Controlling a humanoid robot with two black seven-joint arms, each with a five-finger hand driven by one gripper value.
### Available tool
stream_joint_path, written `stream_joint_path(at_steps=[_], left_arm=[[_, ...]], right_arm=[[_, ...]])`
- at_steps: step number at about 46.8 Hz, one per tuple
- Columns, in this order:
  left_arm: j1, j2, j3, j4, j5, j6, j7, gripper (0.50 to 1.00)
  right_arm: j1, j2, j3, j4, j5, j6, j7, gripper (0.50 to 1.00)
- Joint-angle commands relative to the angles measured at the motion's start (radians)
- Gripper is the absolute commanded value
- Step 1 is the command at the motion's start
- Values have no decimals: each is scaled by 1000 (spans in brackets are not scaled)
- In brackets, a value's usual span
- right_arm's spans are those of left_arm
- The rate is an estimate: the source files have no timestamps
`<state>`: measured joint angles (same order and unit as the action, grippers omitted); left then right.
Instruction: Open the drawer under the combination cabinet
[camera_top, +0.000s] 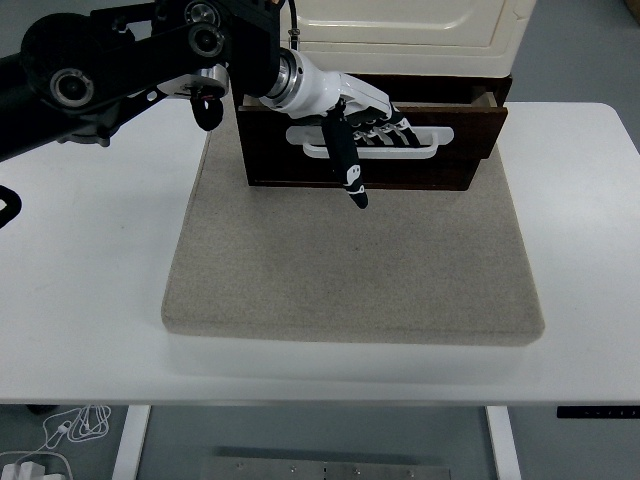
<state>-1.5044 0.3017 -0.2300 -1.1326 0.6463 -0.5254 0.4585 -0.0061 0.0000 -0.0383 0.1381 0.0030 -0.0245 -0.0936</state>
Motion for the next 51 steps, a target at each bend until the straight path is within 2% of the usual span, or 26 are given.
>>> stream_joint_path(at_steps=[1, 51], left_arm=[[0, 4, -2, -4, -7, -4, -1, 1000], [-2, 42, -8, -72, -40, -41, 0, 1000]], right_arm=[[0, 0, 0, 0, 0, 0, 0, 928], [0, 0, 0, 0, 0, 0, 0, 928]])
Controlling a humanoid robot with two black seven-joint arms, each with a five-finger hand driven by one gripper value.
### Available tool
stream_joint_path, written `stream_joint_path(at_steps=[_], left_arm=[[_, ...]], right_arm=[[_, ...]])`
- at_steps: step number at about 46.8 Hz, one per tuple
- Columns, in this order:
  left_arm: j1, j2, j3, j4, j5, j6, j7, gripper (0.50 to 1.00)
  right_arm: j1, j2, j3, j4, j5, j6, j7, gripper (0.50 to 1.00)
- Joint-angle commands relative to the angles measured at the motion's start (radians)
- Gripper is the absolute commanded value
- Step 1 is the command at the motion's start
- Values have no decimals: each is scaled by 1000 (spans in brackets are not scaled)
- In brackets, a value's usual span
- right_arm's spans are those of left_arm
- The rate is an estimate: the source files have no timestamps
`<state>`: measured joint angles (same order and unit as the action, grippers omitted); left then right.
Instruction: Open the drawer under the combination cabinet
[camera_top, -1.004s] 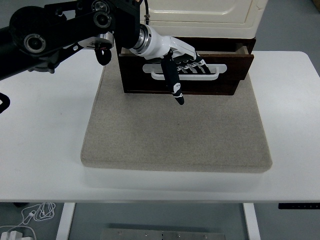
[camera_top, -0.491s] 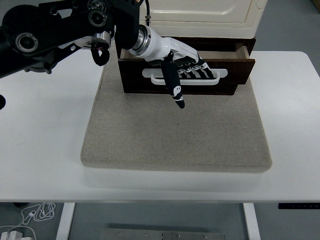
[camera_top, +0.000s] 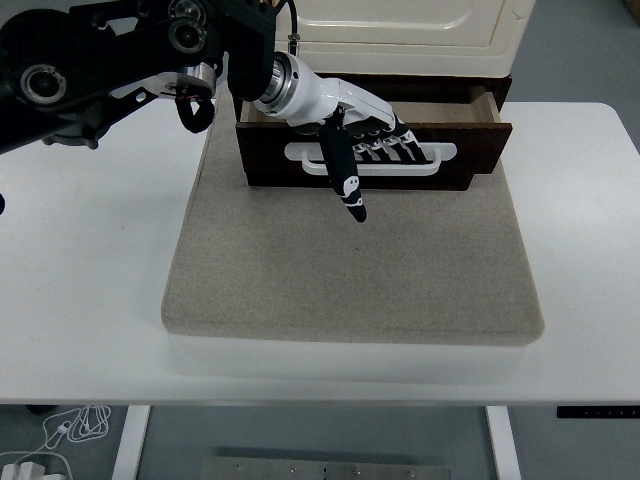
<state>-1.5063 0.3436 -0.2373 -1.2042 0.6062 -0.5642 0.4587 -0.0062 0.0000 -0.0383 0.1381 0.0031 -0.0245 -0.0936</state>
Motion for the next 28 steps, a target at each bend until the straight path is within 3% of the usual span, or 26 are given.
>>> stream_joint_path(at_steps=[1, 28], left_arm=[[0, 2, 1, 0, 0, -2, 0, 1000], [0, 26, 0, -41, -20, -17, 0, 1000]], right_arm=[[0, 0, 0, 0, 0, 0, 0, 928], [0, 0, 0, 0, 0, 0, 0, 928]])
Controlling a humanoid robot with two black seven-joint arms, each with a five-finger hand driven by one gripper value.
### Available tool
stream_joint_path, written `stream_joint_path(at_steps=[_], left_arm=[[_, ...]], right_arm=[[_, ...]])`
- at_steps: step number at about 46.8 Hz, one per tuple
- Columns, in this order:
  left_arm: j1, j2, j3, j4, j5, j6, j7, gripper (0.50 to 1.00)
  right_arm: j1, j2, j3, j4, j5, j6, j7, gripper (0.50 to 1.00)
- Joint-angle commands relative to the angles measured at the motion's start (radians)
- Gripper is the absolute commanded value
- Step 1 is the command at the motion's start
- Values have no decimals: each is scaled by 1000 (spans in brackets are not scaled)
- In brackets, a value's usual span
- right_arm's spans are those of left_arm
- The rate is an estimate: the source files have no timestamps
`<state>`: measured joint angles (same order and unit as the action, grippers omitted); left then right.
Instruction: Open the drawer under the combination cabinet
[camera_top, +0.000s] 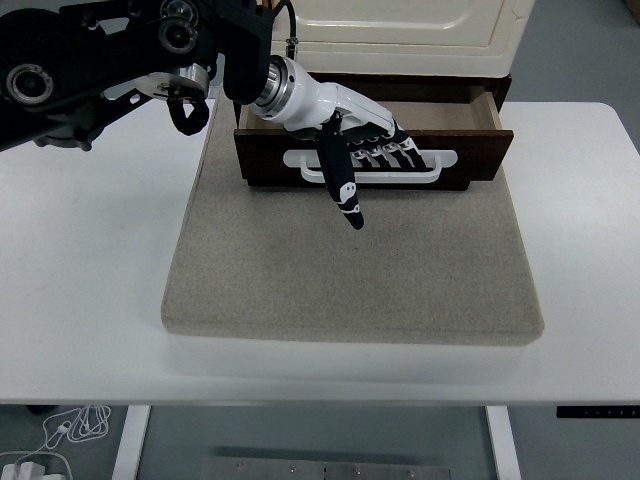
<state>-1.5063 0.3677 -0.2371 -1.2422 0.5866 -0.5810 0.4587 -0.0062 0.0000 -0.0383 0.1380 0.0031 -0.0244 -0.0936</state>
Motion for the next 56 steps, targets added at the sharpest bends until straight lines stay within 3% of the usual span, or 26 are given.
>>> stream_joint_path(at_steps=[1, 56], left_arm=[[0, 5, -1, -5, -2, -2, 0, 1000], [-2, 25, -13, -54, -36, -30, -2, 1000]], right_arm=[[0, 0, 0, 0, 0, 0, 0, 928], [0, 0, 0, 0, 0, 0, 0, 928]])
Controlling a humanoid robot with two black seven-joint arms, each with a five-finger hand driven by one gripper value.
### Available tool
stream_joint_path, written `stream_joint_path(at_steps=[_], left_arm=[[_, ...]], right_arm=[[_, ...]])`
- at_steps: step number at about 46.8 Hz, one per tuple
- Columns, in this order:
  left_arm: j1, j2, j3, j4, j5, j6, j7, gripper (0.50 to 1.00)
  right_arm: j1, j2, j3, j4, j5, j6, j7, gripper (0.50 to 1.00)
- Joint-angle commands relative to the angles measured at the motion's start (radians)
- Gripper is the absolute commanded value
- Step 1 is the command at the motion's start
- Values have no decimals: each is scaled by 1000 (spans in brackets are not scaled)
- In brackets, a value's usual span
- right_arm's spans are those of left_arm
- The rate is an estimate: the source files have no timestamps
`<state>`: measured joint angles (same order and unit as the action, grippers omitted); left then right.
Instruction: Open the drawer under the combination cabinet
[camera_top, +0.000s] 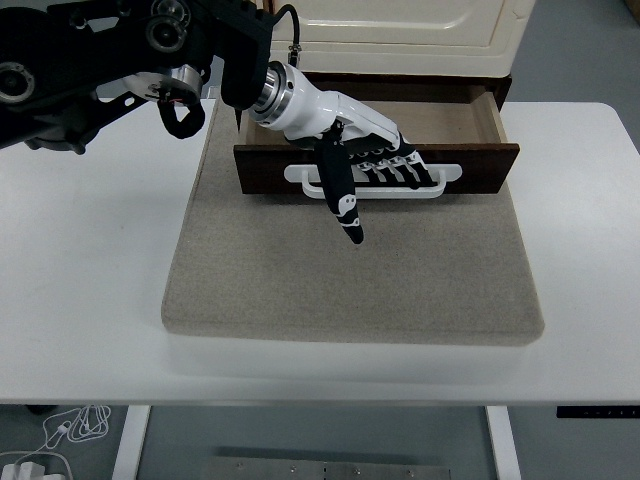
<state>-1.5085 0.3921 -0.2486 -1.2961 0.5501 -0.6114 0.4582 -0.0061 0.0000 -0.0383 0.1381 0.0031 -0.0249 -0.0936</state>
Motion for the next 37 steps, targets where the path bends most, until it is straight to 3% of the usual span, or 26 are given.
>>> stream_joint_path(at_steps=[1, 37], left_arm=[[1, 1, -3, 1, 2, 1, -1, 1000], [-10, 11, -72, 1, 21, 6, -3, 1000]], right_arm=[[0, 0, 0, 0, 0, 0, 0, 928], [0, 0, 0, 0, 0, 0, 0, 928]])
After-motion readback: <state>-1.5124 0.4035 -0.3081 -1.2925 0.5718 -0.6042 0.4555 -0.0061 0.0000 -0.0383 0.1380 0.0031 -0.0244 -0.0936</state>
